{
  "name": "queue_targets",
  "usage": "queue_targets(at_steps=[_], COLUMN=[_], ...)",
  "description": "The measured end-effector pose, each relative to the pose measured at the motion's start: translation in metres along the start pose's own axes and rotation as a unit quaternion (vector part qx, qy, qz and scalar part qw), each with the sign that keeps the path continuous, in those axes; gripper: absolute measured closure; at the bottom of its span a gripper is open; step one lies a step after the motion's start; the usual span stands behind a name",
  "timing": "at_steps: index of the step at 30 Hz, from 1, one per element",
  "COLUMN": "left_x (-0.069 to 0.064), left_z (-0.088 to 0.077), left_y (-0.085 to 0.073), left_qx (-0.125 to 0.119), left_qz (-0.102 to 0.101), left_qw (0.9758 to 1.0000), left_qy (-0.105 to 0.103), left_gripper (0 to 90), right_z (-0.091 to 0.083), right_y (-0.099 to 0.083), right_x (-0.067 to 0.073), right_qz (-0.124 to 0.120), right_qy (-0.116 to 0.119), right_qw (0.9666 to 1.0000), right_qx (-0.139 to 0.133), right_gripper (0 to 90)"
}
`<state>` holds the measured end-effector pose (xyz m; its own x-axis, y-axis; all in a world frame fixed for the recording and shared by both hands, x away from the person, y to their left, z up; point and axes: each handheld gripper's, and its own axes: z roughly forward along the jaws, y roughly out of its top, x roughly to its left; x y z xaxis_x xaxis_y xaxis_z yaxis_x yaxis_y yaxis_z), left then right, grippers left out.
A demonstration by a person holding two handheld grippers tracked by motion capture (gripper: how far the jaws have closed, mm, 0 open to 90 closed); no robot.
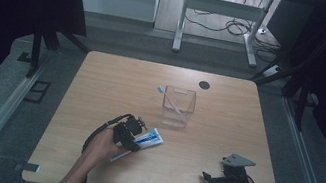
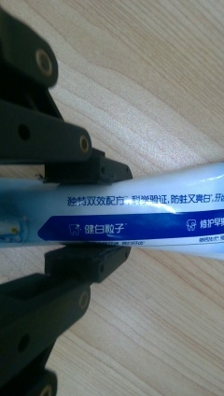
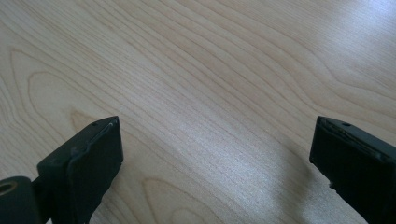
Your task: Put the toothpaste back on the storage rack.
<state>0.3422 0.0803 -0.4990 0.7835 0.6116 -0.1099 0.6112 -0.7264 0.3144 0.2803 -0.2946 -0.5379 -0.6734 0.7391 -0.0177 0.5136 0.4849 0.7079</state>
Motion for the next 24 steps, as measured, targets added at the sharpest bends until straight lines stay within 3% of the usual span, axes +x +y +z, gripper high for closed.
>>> queue_targets(at_steps=[11,24], left_x=[0.004,-0.001], left_z=[-0.004,-0.021], left_y=[-0.004,0.001], left_qx=[-0.023,-0.057], left_qz=[-0.014,-0.009], left_qw=[0.9995,0.9982], left_qy=[-0.019,-0.020], left_gripper=[71.6,72.1], right_z=[-0.001,-0.001], right_y=[0.000,0.000], right_x=[0.000,-0.001], right_qz=[0.001,0.000], right_qy=[-0.002,-0.003], right_qw=[1.0000,1.0000], right_qx=[-0.002,-0.002], right_gripper=[2.5,2.5])
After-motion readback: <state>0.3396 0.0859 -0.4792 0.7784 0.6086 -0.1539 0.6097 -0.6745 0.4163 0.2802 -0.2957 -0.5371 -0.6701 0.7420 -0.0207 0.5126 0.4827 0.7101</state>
